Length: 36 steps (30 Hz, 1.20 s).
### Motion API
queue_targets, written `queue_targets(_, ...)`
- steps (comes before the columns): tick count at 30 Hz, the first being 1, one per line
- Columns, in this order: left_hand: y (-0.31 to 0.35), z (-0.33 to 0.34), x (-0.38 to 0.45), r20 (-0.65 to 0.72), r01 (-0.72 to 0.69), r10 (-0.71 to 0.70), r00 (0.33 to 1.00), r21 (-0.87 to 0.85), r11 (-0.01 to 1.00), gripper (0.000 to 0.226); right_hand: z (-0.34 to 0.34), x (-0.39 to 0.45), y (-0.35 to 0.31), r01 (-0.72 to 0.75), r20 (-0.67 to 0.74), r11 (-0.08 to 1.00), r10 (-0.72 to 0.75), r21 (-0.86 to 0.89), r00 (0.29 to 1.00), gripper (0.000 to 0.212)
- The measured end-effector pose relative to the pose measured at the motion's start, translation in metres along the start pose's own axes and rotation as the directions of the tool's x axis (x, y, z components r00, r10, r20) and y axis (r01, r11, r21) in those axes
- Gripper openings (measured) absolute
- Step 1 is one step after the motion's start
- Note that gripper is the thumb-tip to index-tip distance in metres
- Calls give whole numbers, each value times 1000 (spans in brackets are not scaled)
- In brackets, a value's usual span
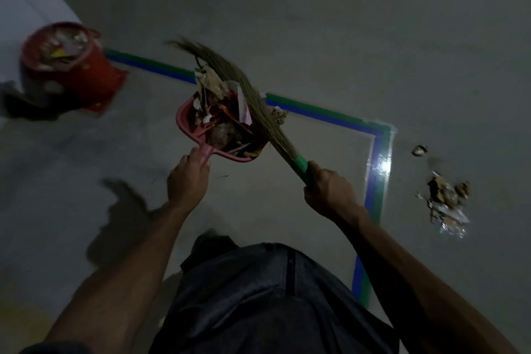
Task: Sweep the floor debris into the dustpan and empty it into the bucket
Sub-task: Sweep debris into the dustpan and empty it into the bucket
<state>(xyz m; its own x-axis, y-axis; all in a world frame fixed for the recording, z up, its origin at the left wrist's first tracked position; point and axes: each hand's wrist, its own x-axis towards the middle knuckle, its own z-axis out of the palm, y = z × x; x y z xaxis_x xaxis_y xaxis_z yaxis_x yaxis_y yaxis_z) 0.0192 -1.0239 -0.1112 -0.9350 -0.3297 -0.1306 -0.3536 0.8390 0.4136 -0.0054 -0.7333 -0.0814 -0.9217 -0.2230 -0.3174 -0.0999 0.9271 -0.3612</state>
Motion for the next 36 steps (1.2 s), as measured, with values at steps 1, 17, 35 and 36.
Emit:
queue_targets(1, -20, -8, 3, -15, 17, -17, 1000, -9, 1000, 43, 7, 7, -19, 18, 6, 1000, -18, -11, 1000, 31)
queue_targets(17, -312, -157, 141, -146, 169, -176, 973, -58, 984, 39, 94, 165, -340, 218, 78, 971, -211, -99, 974, 47)
queue_targets(35, -512, -252, 444, -117, 331, -343, 932, -115, 937, 37, 137, 489, -612, 298, 232, 950, -270, -97, 935, 50)
queue_targets(36, -523, -259, 462, -108, 344, -356, 928, -115, 932, 36, 136, 505, -628, 296, 242, 949, -264, -105, 934, 51)
